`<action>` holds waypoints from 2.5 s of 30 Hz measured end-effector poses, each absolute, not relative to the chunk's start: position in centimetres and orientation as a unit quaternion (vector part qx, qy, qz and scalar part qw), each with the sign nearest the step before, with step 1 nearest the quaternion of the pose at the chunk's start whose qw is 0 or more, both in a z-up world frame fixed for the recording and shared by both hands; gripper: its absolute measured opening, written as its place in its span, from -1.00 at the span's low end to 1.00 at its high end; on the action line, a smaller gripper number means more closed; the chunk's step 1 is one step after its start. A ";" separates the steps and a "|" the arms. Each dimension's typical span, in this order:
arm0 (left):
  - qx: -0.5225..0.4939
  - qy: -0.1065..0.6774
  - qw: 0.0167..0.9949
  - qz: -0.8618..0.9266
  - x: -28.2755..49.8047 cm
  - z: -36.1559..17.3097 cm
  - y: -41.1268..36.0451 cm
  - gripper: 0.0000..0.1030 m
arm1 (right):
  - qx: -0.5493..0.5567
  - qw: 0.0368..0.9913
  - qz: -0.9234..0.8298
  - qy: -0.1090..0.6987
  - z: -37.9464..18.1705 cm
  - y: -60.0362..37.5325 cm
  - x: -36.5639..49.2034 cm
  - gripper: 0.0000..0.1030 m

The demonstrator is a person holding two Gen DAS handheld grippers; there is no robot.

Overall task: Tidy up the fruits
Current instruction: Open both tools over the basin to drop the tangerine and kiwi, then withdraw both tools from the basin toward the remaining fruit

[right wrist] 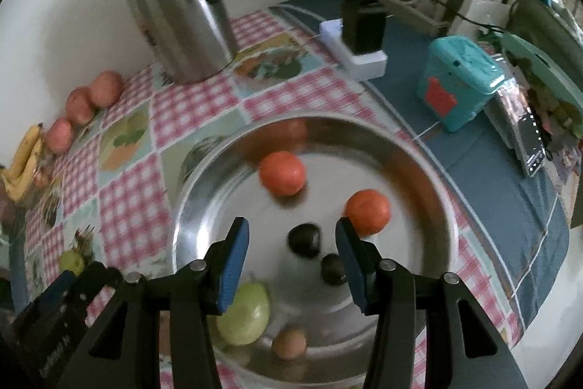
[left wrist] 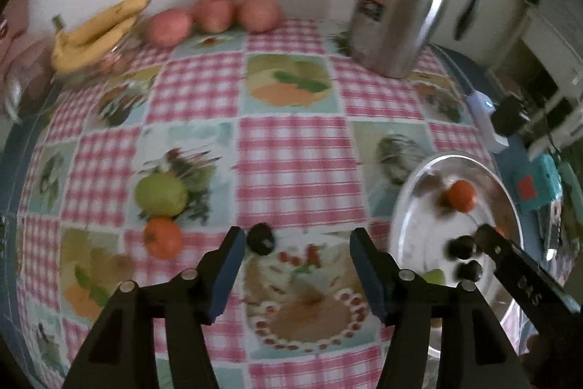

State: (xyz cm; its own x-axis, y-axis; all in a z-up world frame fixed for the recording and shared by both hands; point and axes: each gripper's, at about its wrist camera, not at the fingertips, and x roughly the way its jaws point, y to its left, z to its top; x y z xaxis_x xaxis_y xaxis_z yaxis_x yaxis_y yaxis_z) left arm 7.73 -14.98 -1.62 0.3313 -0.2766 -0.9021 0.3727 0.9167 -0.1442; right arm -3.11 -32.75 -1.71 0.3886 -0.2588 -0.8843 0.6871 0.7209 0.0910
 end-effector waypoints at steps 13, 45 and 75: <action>-0.008 0.551 0.824 -0.131 9.0 -1.9 -7.9 0.33 | 0.228 0.806 -0.258 0.481 -1.2 -29.5 -3.1 -0.02; -0.034 0.550 0.825 -0.125 9.2 -1.7 -5.9 0.88 | 0.220 0.799 -0.250 0.501 -0.7 -27.2 -0.9 0.07; 0.021 0.550 0.827 -0.110 8.8 -2.8 -7.3 1.00 | 0.211 0.793 -0.255 0.512 -1.7 -27.9 -0.8 0.97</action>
State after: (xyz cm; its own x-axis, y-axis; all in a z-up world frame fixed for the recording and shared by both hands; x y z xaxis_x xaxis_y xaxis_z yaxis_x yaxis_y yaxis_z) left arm 8.79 -7.26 -2.80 0.3698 -0.1588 -0.9154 0.2055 0.9749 -0.0861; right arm -0.83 -27.87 -1.72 0.3467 -0.1889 -0.9187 0.6198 0.7814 0.0732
